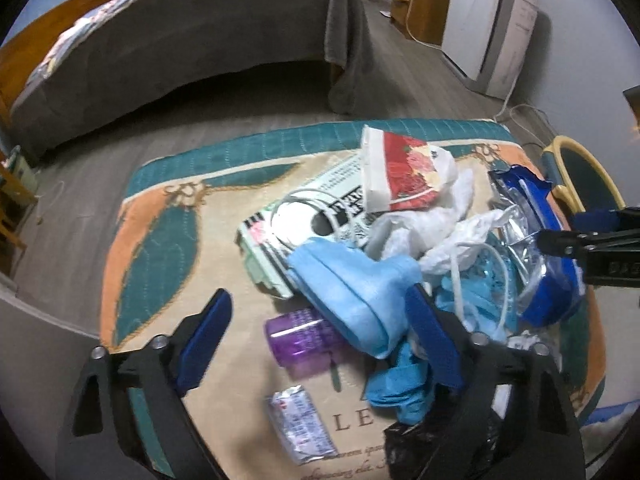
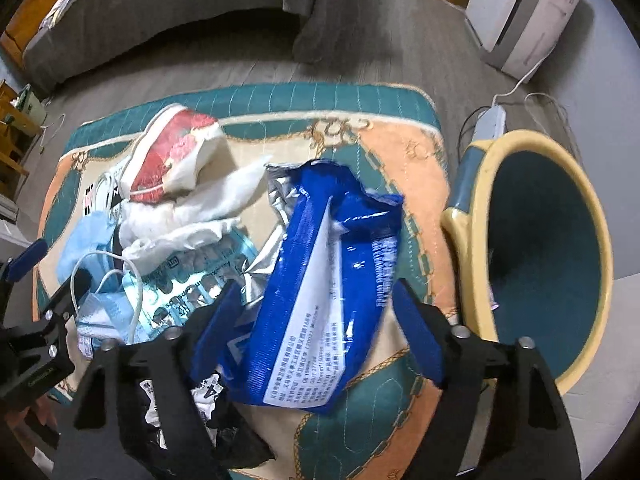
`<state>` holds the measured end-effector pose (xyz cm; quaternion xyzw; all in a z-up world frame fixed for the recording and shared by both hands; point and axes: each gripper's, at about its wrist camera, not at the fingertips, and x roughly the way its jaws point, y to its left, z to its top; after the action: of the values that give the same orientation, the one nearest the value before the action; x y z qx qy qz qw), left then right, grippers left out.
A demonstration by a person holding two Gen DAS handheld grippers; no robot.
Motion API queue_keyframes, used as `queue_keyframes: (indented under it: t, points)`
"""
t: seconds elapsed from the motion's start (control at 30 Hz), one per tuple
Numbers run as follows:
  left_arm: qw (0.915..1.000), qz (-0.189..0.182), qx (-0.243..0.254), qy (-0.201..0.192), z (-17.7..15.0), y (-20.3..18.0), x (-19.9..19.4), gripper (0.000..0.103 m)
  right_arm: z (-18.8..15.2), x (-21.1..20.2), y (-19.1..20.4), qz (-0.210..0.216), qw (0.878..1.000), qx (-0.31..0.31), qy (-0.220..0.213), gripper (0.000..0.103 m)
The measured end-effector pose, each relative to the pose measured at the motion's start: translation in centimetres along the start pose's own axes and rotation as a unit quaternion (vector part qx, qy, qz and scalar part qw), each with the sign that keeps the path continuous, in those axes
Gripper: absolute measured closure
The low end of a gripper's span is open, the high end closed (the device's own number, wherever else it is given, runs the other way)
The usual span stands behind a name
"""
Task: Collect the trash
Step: 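Grasp the blue wipes pack with the right tool while the left tool grasps the blue face mask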
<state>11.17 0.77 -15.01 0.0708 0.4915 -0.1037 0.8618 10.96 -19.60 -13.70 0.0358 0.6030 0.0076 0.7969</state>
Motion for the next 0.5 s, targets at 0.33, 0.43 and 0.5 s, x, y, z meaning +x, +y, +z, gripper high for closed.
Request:
queue_keyframes:
  t: [0.33, 0.43, 0.5]
  points:
    - [0.9991, -0.041, 0.006, -0.003, 0.4, -0.5, -0.5, 0.081, 0.0, -0.2, 0.2, 0.007, 1.000, -0.014, 0.003, 0.077]
    - [0.9992, -0.037, 0.005, -0.016, 0.7, -0.2, -1.3, 0.094, 0.2, -1.2, -0.2, 0.006, 1.000, -0.008, -0.009, 0.080]
    - [0.9992, -0.032, 0.000, -0.026, 0.9, 0.0, -2.0, 0.098, 0.1, -1.8, -0.4, 0.008, 1.000, -0.005, -0.015, 0.080]
